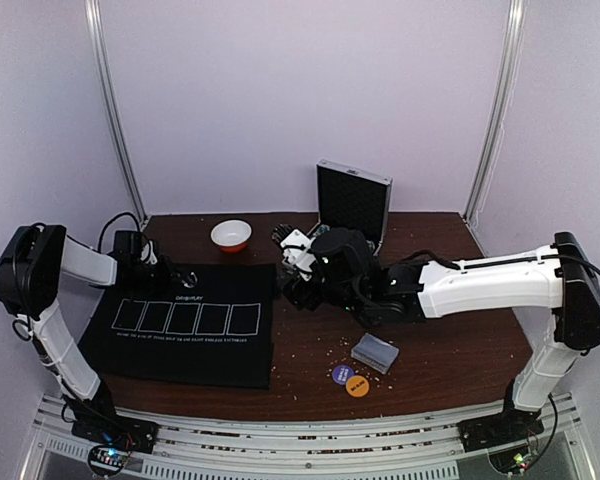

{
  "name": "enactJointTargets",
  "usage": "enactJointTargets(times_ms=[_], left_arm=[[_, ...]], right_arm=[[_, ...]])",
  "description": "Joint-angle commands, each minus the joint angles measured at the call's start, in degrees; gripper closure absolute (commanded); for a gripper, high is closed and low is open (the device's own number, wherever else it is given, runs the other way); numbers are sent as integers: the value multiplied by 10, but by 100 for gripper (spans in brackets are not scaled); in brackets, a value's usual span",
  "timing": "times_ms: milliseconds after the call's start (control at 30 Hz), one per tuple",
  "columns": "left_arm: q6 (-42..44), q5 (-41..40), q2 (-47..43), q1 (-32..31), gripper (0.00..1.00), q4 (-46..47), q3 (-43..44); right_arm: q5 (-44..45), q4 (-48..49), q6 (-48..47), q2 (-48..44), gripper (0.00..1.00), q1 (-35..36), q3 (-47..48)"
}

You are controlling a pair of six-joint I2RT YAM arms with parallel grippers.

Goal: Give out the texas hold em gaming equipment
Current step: Place the dealer button in the dealer area.

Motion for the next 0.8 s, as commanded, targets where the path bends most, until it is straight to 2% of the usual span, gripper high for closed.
enactJointTargets(times_ms=[0,333,667,767], left_arm=[[-15,5,17,4,100,46,26],[-30,51,-5,4,100,129,15],[-36,38,54,4,100,78,25],[-26,9,55,5,80,36,37]], right_arm=[[-8,-7,5,-9,19,0,0],[-24,-14,5,0,19,-1,7],[-25,-26,6,1,19,0,12],[-25,-31,6,0,18,-1,13]])
